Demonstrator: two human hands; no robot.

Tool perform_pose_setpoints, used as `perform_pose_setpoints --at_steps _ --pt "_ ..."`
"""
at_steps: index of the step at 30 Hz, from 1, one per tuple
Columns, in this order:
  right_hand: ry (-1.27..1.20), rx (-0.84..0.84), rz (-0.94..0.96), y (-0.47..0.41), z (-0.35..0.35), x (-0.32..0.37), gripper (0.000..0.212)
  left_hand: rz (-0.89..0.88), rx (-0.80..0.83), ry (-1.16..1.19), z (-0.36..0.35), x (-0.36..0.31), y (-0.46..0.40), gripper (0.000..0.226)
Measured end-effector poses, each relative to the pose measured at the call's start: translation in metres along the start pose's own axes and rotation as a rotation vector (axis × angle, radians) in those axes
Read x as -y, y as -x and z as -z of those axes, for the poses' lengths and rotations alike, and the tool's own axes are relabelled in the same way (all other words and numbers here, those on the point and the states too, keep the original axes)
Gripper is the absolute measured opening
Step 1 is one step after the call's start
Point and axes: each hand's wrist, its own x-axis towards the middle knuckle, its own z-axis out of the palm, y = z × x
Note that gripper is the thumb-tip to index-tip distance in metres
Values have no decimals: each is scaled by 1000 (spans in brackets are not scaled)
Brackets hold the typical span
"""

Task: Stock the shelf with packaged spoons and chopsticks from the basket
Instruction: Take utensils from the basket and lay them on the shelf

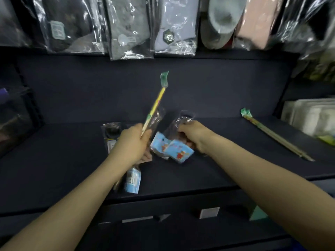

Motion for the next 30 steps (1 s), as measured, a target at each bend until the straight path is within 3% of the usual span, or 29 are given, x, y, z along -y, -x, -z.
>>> perform_pose_setpoints --at_steps 3,5,7,10,13,15,17,19,23,26,28,30 --pt "143 -56 -8 -19 18 -6 30 -16 -36 -142 -3 -2 -1 22" --pt "409 -81 38 -31 27 -11 33 11 -27 -108 -9 -8 0 23" --pt "640 -108 106 -38 31 -14 32 105 3 132 -17 -17 -1 21" --pt "765 -143 210 -37 37 -13 17 262 104 526 -30 -34 -3 18" --pt "607 -196 420 -22 50 -4 33 282 176 716 -44 -50 -4 19" --pt "160 4 329 -3 58 1 43 263 202 747 -56 -58 -6 20" --pt "-150 251 211 17 69 0 41 203 241 696 -70 -68 -7 23" --pt "-88 315 276 28 80 -8 37 91 276 531 -85 -80 -6 25" --pt "14 173 360 29 107 -19 29 16 243 244 -115 -104 -9 25" --pt "30 92 301 16 125 -29 20 -17 51 -24 -125 -113 -21 22" --pt "184 29 259 4 130 -39 25 -68 -119 -260 -124 -115 -28 22" --pt "428 29 281 -6 130 -51 23 -27 -89 -194 -124 -114 -31 22"
